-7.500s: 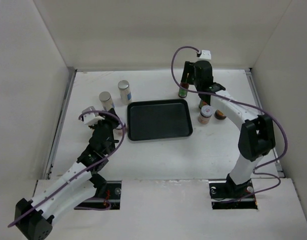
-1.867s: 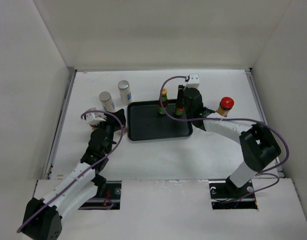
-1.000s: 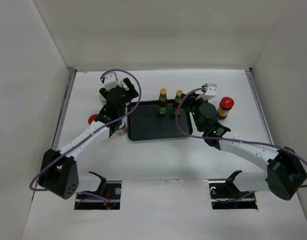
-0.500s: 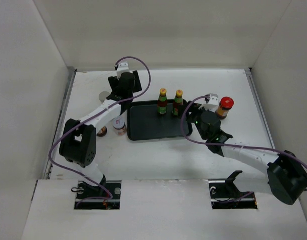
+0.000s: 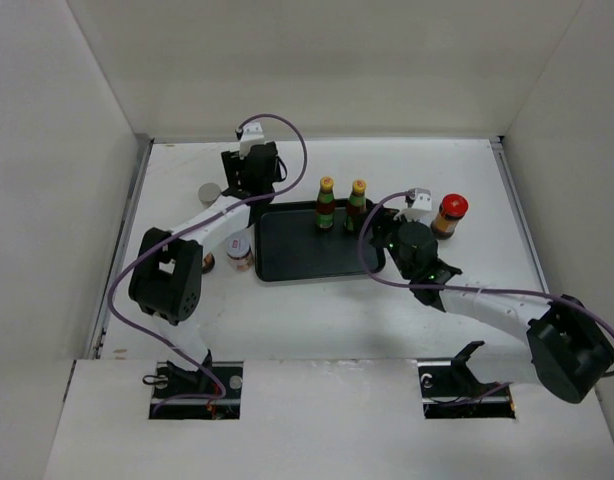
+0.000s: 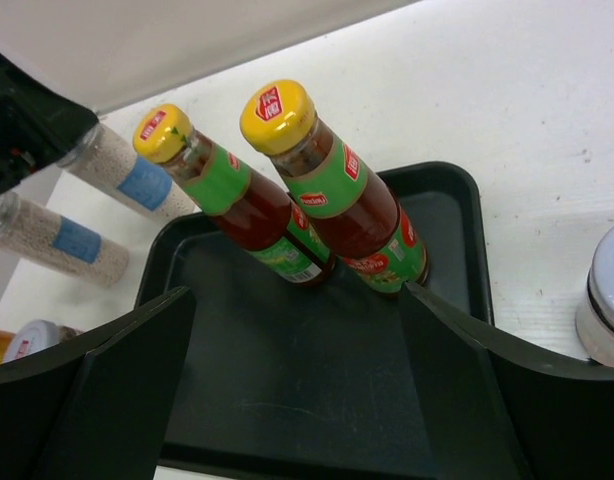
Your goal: Organize the condiment bottles
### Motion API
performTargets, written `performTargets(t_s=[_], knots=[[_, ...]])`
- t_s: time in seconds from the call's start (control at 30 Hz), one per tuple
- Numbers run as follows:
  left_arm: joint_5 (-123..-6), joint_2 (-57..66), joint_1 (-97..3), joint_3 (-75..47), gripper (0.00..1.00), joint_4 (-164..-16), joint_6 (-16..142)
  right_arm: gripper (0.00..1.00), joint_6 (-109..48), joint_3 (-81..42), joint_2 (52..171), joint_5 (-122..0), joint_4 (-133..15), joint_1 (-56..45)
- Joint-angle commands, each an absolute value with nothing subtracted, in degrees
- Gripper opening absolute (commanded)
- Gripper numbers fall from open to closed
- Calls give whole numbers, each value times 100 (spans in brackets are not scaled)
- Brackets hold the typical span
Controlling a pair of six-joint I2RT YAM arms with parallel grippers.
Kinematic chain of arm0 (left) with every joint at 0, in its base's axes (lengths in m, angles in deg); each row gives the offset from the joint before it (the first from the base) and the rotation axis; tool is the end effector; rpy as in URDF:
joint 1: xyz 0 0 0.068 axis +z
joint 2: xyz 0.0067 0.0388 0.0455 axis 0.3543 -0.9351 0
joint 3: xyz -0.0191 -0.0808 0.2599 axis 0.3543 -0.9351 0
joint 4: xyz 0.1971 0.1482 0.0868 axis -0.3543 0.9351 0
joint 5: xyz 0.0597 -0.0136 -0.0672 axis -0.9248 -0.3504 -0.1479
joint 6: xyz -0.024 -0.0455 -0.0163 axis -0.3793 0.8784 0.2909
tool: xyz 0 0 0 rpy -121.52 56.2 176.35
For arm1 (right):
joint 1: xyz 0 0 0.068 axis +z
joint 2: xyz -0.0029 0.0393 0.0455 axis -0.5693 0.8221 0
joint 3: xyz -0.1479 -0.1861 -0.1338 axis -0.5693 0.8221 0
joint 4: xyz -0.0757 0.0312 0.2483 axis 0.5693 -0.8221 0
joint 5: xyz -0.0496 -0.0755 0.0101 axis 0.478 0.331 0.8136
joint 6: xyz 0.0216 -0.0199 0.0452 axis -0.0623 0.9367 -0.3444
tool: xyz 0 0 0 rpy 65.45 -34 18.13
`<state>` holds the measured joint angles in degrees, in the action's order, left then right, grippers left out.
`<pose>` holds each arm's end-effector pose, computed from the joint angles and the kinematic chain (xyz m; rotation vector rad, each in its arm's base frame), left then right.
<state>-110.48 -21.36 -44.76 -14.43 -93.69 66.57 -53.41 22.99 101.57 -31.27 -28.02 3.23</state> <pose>0.3815 -0.1462 0.2634 -0.2686 1.8788 0.1873 0.2213 0.1554 0.2439 0.1727 1.7235 0.5457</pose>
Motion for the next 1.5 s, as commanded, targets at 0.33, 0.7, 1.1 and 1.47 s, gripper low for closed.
performTargets(t_s=[0.33, 0.7, 1.1, 1.47], knots=[[-10928, -2606, -4259, -879, 67, -9420, 6633, 90, -5437, 2254, 10147, -3240, -2519, 243], [-11112, -2597, -4206, -1063, 74, -9630, 6782, 91, -5358, 2166, 10244, -3257, -2554, 270], [-11113, -2579, -4180, -1486, 73, -10239, 6976, 91, -5261, 2043, 10490, -3293, -2598, 305], [-10981, -1975, -4390, -1739, 37, -10728, 6906, 91, -5252, 2034, 10543, -3310, -2563, 322]])
